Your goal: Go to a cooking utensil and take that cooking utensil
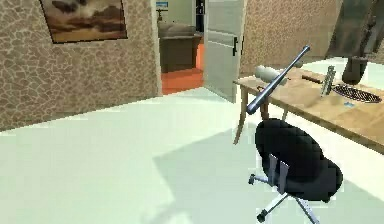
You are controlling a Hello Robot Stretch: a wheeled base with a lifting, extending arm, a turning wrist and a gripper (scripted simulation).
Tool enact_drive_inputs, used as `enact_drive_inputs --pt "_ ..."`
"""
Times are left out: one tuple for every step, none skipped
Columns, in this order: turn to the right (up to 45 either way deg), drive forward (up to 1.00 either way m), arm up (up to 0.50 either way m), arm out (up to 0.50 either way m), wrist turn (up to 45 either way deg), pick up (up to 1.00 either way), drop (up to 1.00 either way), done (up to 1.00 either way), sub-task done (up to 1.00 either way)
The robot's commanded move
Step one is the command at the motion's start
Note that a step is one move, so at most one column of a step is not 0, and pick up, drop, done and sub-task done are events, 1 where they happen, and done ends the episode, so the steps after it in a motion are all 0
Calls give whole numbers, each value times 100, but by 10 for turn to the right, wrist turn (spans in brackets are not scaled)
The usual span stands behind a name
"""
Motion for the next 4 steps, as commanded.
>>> enact_drive_inputs --pt "0 100 0 0 0 0 0 0 0" --pt "0 100 0 0 0 0 0 0 0" --pt "0 100 0 0 0 0 0 0 0" --pt "0 45 0 0 0 0 0 0 0"
